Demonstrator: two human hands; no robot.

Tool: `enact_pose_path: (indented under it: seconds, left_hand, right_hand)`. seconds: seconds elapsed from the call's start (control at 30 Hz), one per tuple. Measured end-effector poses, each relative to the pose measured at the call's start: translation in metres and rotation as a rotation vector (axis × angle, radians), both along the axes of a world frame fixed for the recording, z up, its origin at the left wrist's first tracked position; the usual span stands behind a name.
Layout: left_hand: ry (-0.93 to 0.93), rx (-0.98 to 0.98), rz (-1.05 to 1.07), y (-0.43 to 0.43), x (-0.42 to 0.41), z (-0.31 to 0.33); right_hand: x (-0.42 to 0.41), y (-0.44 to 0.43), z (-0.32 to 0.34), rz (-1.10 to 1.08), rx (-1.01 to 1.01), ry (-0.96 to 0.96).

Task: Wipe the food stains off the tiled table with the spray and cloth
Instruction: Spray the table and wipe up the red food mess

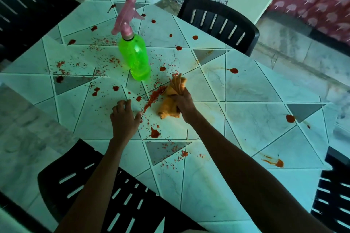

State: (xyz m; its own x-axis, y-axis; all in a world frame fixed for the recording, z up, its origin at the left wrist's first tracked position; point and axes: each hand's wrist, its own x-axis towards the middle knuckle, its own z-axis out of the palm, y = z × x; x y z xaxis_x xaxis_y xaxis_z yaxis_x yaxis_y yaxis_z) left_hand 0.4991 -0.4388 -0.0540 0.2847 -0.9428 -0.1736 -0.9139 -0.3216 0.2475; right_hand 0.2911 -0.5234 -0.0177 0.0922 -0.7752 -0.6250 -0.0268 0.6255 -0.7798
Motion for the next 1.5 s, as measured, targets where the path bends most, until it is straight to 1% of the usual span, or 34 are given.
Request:
enact_pose_path:
  seconds: [0.1,0.2,0.33,0.4,0.53,0.7,0.8,0.93,1.0,1.1,1.23,1.37,1.5]
  left_hand:
    - [-0.002,-0.007,0.000,-0.001,0.000,-0.001]
    - [-0.007,-0.006,0.011,-0.001,-0.001,0.000]
    - [-0.021,-0.018,0.019,0.000,-0.004,-0.002]
    - [-0.021,-0.016,0.032,0.000,-0.006,-0.003]
    - [-0.025,-0.015,0.052,0.000,-0.010,-0.004]
    - [-0.034,-0.047,0.048,0.005,-0.013,-0.003]
    - [-0.027,-0.036,0.041,0.007,-0.013,-0.002]
    - [0.001,-0.035,0.034,0.010,-0.009,-0.001]
    - [0.007,-0.028,0.030,0.009,-0.007,0.000]
    - [0.024,-0.022,0.025,0.008,-0.002,0.002]
    - [0.032,-0.031,-0.014,0.008,0.003,0.005]
    - [0.052,-0.030,-0.027,0.008,0.006,0.006]
    - [0.047,-0.024,-0.044,0.011,0.005,0.006]
  right_hand:
    - [0.015,-0.008,0.005,0.057,0.001,-0.018]
    - [0.005,0.007,0.024,0.075,-0.072,0.073]
    - [-0.038,0.047,0.043,0.079,-0.183,0.183]
    - [-0.064,0.069,0.053,0.029,-0.198,0.201]
    - [-0.116,0.106,0.067,-0.161,-0.174,0.213]
    - [-0.151,0.134,0.059,-0.225,-0.081,0.327]
    - [-0.139,0.149,0.044,-0.126,-0.059,0.389]
    - [-0.087,0.161,0.018,0.103,0.016,0.408]
    - [-0.049,0.152,0.011,0.139,0.007,0.384]
    - [0.007,0.125,0.007,0.074,-0.025,0.293]
    - [0.054,0.083,0.003,0.001,-0.028,0.202]
    - [0.056,0.066,0.001,0.012,-0.029,0.156]
    - [0.009,0.088,0.013,-0.007,-0.051,0.076]
